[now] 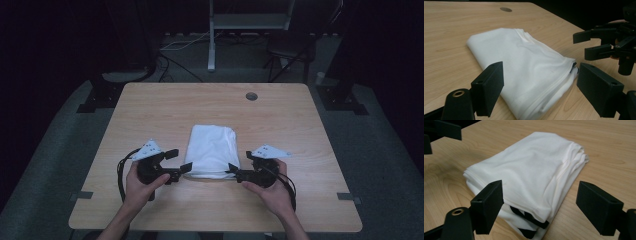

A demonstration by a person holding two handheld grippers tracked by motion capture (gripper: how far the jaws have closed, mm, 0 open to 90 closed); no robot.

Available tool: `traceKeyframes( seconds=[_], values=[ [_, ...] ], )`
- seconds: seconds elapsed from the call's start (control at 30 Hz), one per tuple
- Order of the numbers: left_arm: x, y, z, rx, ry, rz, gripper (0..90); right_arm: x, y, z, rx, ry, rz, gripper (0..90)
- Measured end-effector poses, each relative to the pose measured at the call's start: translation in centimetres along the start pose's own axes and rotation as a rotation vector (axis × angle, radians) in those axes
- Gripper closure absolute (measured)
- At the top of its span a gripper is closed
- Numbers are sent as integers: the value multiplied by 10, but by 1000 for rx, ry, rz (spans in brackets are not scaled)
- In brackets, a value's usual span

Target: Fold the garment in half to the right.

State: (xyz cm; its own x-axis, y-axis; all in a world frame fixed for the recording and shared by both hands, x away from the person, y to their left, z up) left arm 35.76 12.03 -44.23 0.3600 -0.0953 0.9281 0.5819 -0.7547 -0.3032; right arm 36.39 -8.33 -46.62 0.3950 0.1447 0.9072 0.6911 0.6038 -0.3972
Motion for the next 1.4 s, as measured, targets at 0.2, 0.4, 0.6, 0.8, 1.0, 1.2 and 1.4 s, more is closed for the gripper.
traceKeyframes(
  seconds=[0.2,0.4,0.6,0.8,1.0,1.2,1.4],
  values=[
    [2,-9,1,6,-2,-26,217,2,-5,-2,-6,4,-12,198],
    [6,-18,3,17,2,-45,217,4,-8,-3,-5,4,-23,198],
    [7,-26,2,29,17,-54,217,6,-14,-2,-8,3,-36,197],
    [6,-32,4,46,21,-62,217,5,-18,-2,-6,-4,-37,196],
    [1,-36,5,55,21,-60,217,4,-23,-3,-6,-3,-40,195],
    [2,-43,8,68,19,-74,217,5,-27,-3,-7,-8,-46,196],
    [3,-50,9,82,24,-83,217,5,-33,-3,-11,-8,-56,195]
  ],
)
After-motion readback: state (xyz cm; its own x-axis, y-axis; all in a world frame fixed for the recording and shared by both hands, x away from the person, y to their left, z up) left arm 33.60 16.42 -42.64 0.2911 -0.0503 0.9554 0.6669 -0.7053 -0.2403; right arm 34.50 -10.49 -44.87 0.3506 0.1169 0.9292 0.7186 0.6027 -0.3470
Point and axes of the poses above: each handheld gripper's, and its own axes: y roughly forward along the jaws, x roughly out of its top, z roughly to its left, the point moved 10 cm from there along y, roughly forward along the jaws, and after that the axes turned 5 degrees about -z, right-handed, at the moved point
